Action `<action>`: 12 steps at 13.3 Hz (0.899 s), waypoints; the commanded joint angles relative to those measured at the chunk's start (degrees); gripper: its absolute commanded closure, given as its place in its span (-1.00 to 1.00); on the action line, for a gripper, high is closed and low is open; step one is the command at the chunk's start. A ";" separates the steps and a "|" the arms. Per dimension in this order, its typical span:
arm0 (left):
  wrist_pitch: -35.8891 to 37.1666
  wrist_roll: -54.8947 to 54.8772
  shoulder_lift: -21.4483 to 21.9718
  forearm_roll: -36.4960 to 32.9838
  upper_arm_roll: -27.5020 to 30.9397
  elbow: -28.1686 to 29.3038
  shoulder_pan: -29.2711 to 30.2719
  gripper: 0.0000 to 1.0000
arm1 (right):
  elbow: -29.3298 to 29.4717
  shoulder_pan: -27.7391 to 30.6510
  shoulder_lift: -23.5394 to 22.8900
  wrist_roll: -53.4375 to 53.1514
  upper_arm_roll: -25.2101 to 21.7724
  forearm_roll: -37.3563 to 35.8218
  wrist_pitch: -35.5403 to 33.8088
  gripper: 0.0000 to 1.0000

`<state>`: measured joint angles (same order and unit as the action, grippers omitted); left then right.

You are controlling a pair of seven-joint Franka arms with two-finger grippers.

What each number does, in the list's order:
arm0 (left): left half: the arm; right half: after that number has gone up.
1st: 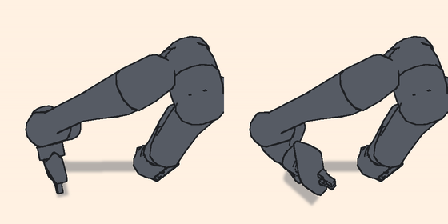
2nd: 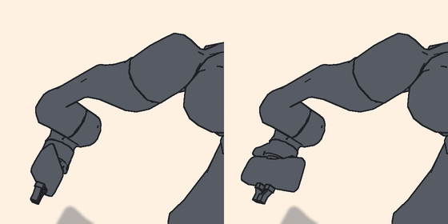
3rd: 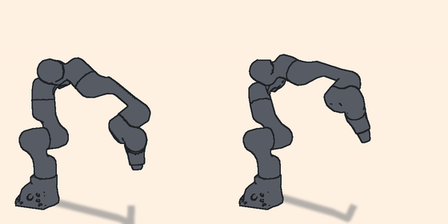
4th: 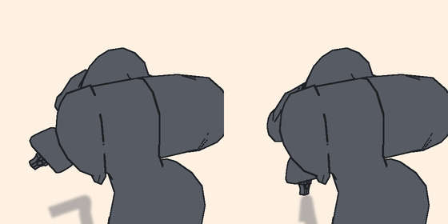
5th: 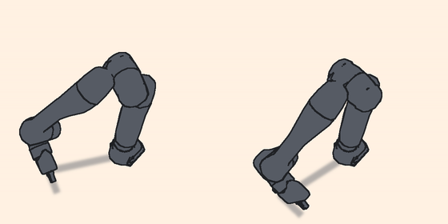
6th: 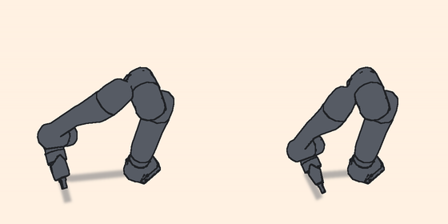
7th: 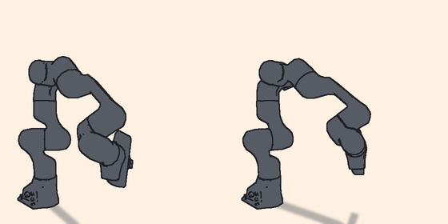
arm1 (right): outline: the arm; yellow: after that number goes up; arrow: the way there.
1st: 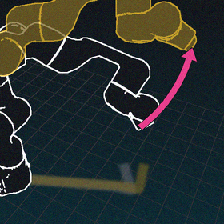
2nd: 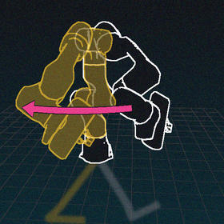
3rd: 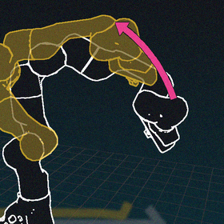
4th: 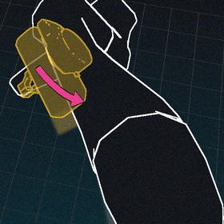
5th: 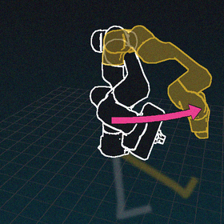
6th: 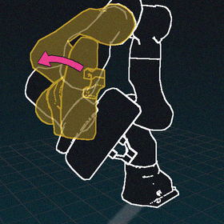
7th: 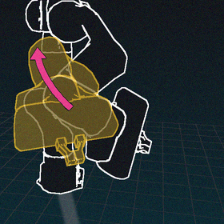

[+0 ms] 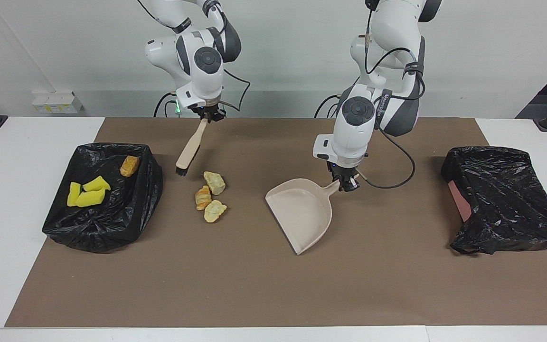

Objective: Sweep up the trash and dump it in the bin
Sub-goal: 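Place the dustpan by the bread while the right gripper grasps the brush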

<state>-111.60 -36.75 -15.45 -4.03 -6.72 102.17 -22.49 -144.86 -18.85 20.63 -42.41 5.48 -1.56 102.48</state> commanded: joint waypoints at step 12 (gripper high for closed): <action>-9.76 -0.34 5.25 -2.56 -0.22 11.73 -9.76 1.00 | 7.55 3.64 -15.34 8.82 0.59 7.87 15.91 1.00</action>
<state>-117.83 -37.11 -12.54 -5.63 -7.60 109.18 -31.46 -142.35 -15.45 9.91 -37.21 5.77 3.84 118.33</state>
